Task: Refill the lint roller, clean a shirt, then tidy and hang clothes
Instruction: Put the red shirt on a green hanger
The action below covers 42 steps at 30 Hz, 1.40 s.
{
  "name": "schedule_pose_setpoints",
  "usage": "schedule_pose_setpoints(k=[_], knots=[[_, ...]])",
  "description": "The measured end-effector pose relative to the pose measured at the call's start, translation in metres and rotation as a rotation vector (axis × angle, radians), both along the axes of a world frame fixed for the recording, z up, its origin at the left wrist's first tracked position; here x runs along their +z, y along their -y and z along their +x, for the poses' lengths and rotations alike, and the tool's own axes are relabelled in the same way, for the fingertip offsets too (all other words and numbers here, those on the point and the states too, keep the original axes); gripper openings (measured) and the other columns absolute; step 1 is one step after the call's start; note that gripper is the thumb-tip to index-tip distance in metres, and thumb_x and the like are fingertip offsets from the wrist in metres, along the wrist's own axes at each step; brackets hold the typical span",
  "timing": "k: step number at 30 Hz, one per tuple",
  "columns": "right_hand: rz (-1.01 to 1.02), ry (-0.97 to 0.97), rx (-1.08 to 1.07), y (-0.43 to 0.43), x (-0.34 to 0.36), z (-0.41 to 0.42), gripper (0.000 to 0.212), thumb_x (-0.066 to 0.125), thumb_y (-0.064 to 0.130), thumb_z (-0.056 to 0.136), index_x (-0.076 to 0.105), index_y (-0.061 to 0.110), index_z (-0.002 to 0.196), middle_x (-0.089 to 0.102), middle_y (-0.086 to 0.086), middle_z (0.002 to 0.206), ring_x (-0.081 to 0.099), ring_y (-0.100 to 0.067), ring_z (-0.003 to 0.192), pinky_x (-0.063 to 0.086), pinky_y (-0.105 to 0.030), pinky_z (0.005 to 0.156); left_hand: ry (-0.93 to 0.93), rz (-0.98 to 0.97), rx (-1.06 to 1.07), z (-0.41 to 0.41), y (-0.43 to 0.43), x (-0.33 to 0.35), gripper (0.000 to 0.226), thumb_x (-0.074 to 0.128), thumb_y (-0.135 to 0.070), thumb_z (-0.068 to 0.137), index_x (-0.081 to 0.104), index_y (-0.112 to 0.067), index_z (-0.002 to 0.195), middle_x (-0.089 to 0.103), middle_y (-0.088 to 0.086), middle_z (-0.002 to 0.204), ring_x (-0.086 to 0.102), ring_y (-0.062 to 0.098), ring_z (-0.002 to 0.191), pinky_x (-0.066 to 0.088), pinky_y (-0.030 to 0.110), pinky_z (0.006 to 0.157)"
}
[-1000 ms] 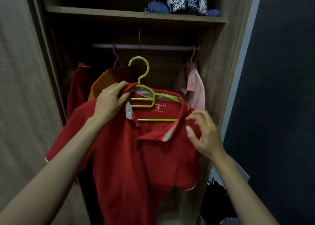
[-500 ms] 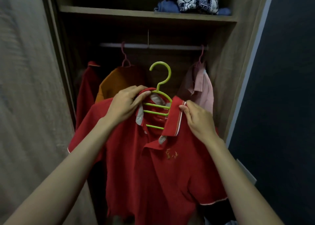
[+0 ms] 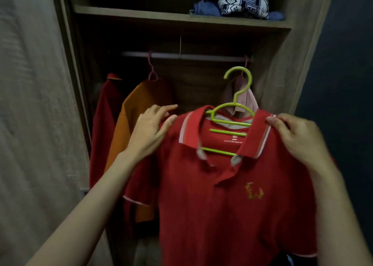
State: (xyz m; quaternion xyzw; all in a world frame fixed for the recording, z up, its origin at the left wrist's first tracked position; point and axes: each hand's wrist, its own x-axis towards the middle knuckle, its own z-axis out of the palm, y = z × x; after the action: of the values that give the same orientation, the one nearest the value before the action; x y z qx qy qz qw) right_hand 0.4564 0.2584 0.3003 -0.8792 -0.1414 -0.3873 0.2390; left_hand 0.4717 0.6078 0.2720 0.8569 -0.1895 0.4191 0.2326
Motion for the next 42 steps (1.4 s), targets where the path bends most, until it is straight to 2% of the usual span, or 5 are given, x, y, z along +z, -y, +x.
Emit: schedule_pose_setpoints(k=[8, 16, 21, 29, 42], knots=[[0.053, -0.163, -0.197, -0.027, -0.014, 0.025, 0.043, 0.046, 0.051, 0.093, 0.068, 0.014, 0.084, 0.069, -0.019, 0.088, 0.063, -0.040, 0.089, 0.038, -0.034, 0.062, 0.159, -0.071, 0.344, -0.004, -0.079, -0.015, 0.040, 0.046, -0.032, 0.099, 0.048, -0.019, 0.137, 0.055, 0.011, 0.126, 0.051, 0.027, 0.117, 0.040, 0.044, 0.094], [0.615, -0.433, 0.032, -0.121, -0.035, 0.111, 0.045, 0.055, 0.033, 0.093, 0.068, -0.009, 0.084, 0.063, -0.027, 0.073, 0.054, -0.024, 0.067, 0.036, -0.032, 0.060, 0.264, -0.204, 0.573, 0.007, -0.147, -0.018, 0.065, 0.050, -0.031, 0.098, 0.020, -0.012, 0.152, 0.012, 0.019, 0.160, 0.012, 0.032, 0.148, 0.020, 0.054, 0.114], [0.800, -0.409, 0.031, -0.184, 0.001, 0.162, 0.037, 0.052, 0.027, 0.092, 0.062, 0.008, 0.062, 0.055, -0.010, 0.061, 0.053, -0.026, 0.071, 0.037, -0.030, 0.065, 0.289, -0.164, 0.645, 0.027, -0.172, -0.029, 0.070, 0.041, -0.028, 0.097, 0.006, -0.007, 0.154, 0.005, 0.018, 0.161, 0.001, 0.027, 0.150, 0.007, 0.049, 0.119], [0.819, -0.346, -0.051, -0.234, 0.052, 0.227, 0.039, 0.046, 0.025, 0.093, 0.068, -0.006, 0.100, 0.069, -0.023, 0.105, 0.064, -0.038, 0.100, 0.048, -0.035, 0.079, 0.427, -0.081, 0.671, 0.043, -0.193, -0.038, 0.063, 0.035, -0.026, 0.098, 0.011, -0.006, 0.153, 0.011, 0.019, 0.160, -0.001, 0.021, 0.150, 0.007, 0.046, 0.119], [0.814, -0.335, -0.031, -0.247, 0.041, 0.256, 0.034, 0.045, 0.020, 0.096, 0.067, -0.005, 0.103, 0.068, -0.022, 0.107, 0.063, -0.037, 0.103, 0.048, -0.034, 0.082, 0.516, -0.056, 0.698, 0.050, -0.197, -0.039, 0.065, 0.039, -0.025, 0.097, 0.013, -0.006, 0.153, 0.016, 0.020, 0.159, 0.002, 0.021, 0.151, 0.007, 0.043, 0.120]])
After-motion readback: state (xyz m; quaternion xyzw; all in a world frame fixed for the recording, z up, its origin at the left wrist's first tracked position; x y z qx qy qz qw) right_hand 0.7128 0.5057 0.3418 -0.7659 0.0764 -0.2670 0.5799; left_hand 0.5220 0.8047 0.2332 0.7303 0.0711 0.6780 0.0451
